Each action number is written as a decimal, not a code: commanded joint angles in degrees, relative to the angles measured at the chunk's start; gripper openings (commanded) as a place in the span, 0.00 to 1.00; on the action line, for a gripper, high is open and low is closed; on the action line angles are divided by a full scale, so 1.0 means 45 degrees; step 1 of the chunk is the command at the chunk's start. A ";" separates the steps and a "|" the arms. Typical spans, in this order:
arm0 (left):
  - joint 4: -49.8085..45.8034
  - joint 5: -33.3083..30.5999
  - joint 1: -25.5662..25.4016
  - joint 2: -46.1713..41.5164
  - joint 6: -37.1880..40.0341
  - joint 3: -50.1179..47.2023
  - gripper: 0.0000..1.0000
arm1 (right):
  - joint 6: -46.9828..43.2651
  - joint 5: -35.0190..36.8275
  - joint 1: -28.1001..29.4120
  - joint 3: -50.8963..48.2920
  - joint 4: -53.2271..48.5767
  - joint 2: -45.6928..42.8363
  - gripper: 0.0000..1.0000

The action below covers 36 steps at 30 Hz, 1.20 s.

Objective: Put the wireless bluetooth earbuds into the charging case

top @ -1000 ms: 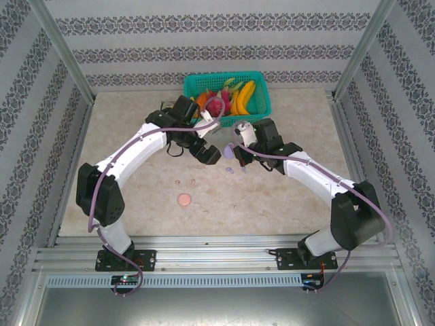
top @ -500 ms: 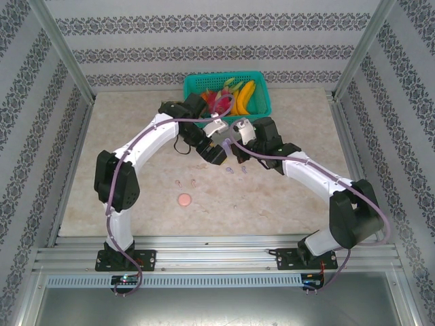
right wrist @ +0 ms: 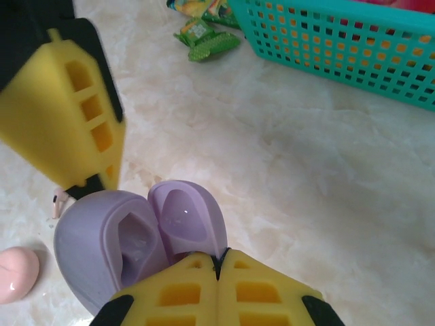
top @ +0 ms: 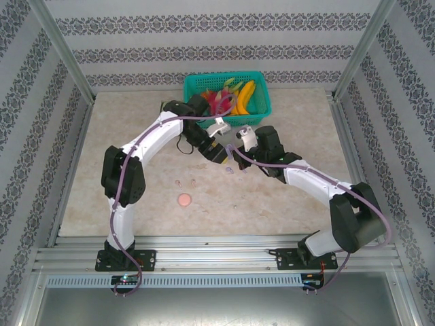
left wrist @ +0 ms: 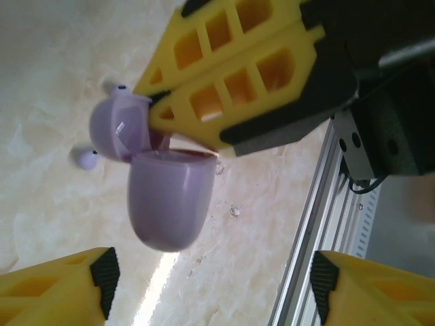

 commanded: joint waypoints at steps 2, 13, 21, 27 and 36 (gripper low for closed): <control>-0.0785 0.0559 0.0229 0.0588 0.0439 0.0938 0.70 | 0.0459 -0.0414 0.0031 -0.0164 0.1078 -0.0409 0.00; -0.1023 0.1339 0.0322 0.1232 0.0537 0.1652 0.56 | 0.0478 -0.0467 0.0112 -0.0286 0.1198 -0.0572 0.00; -0.1993 0.2010 0.0404 0.1756 0.1015 0.2273 0.51 | 0.0149 -0.0292 0.0180 -0.0340 0.1101 -0.0582 0.00; -0.2331 0.2215 0.0412 0.1973 0.1243 0.2331 0.44 | -0.0054 -0.0197 0.0209 -0.0362 0.0986 -0.0632 0.00; -0.3000 0.2411 0.0463 0.2365 0.1594 0.2857 0.39 | -0.0414 -0.0075 0.0341 -0.0283 0.0833 -0.0652 0.00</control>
